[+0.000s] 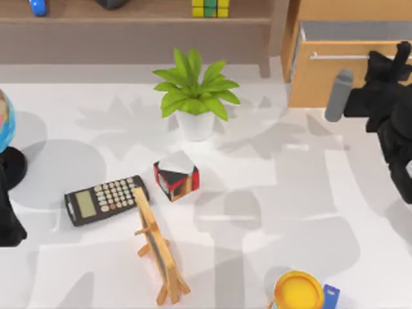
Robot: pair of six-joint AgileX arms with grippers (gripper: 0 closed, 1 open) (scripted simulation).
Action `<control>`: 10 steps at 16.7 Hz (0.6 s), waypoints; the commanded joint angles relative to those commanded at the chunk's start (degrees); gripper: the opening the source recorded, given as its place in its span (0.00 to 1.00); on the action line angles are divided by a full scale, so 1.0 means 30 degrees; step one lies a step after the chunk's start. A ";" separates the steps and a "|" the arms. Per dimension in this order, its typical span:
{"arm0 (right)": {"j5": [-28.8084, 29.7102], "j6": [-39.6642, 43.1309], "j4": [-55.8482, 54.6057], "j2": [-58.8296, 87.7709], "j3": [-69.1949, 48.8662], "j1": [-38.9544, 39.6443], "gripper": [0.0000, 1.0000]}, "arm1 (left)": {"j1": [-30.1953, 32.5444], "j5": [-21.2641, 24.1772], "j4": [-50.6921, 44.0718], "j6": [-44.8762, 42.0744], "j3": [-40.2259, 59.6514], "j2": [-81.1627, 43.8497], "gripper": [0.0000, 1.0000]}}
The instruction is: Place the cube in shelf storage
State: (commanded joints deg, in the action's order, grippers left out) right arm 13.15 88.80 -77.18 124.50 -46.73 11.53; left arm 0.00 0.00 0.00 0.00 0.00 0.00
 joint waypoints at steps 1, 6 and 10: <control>-0.0007 0.0003 0.0031 0.0026 -0.0207 -0.0026 0.00 | 0.0000 0.0000 0.0000 0.0000 0.0000 0.0000 1.00; -0.0253 0.0063 0.1237 0.1056 -0.2325 -0.0259 0.00 | 0.0000 0.0000 0.0000 0.0000 0.0000 0.0000 1.00; -0.0518 0.0044 0.2511 0.2042 -0.4465 -0.0521 0.00 | 0.0000 0.0000 0.0000 0.0000 0.0000 0.0000 1.00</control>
State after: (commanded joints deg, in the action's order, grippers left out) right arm 11.60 88.93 -69.64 130.63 -60.12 9.97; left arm 0.00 0.00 0.00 0.00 0.00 0.00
